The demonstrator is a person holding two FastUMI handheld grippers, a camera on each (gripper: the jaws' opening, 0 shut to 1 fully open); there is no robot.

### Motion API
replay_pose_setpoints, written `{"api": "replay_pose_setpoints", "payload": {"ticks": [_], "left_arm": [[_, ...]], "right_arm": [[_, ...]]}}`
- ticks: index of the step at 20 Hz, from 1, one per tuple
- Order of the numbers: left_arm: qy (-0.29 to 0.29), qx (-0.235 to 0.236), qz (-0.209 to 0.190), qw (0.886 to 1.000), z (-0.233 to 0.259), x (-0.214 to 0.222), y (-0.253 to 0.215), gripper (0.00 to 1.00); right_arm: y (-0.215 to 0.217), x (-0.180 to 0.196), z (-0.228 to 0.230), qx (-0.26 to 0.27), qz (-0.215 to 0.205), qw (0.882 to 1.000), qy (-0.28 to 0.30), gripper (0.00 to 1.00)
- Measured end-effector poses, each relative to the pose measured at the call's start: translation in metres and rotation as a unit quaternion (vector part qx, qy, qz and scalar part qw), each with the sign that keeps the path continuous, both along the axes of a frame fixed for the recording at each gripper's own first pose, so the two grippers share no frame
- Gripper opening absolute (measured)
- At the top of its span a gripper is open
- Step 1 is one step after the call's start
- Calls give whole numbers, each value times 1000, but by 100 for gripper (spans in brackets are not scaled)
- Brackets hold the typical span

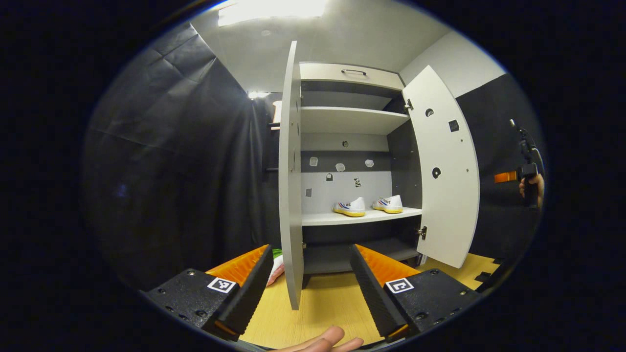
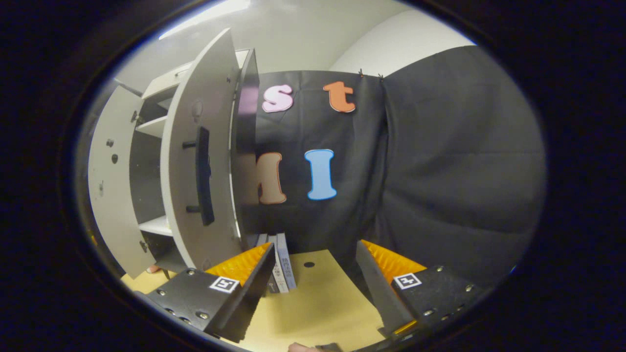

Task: Grab one shoe with the right hand and put it into the shoe cabinet, grab the other shoe with the left hand and put it into the shoe cabinet; then close the right door with the right hand and the left door with the left hand.

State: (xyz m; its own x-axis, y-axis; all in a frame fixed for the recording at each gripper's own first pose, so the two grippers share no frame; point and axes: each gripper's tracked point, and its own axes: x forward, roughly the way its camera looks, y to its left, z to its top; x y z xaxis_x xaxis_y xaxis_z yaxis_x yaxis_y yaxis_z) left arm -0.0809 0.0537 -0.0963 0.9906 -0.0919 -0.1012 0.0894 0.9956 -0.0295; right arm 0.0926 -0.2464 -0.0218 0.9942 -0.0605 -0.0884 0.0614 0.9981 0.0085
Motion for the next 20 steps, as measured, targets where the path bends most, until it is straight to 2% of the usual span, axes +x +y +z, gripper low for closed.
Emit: {"api": "replay_pose_setpoints", "payload": {"ticks": [2,3,4,7,8,9,10,13,16,17,20], "left_arm": [[8,-3,7,1000,-6,1,8,95],[11,-3,10,1000,-7,2,11,99],[13,-3,14,1000,-10,2,15,95],[10,-7,18,1000,-11,3,22,96],[8,-11,14,1000,-11,3,22,96],[8,-15,10,1000,-11,3,21,92],[9,-19,8,1000,-13,4,22,95],[9,-21,11,1000,-15,5,28,95],[13,-27,-6,1000,-19,2,23,95],[20,-29,-11,999,-22,1,21,95],[18,-24,-11,999,-23,-3,26,96]], "right_arm": [[4,20,22,-7,13,1000,-16,99],[6,30,32,-12,22,999,-23,99],[8,37,40,-19,30,999,-29,99],[14,56,57,-39,44,998,-39,99],[20,60,59,-41,52,997,-36,95],[25,65,61,-41,54,997,-35,99],[29,68,63,-40,58,997,-34,99],[54,74,63,-36,80,996,-25,100],[83,77,66,-59,99,993,-25,99],[91,81,63,-75,94,993,-21,99],[96,73,72,-118,71,990,-33,77]]}}
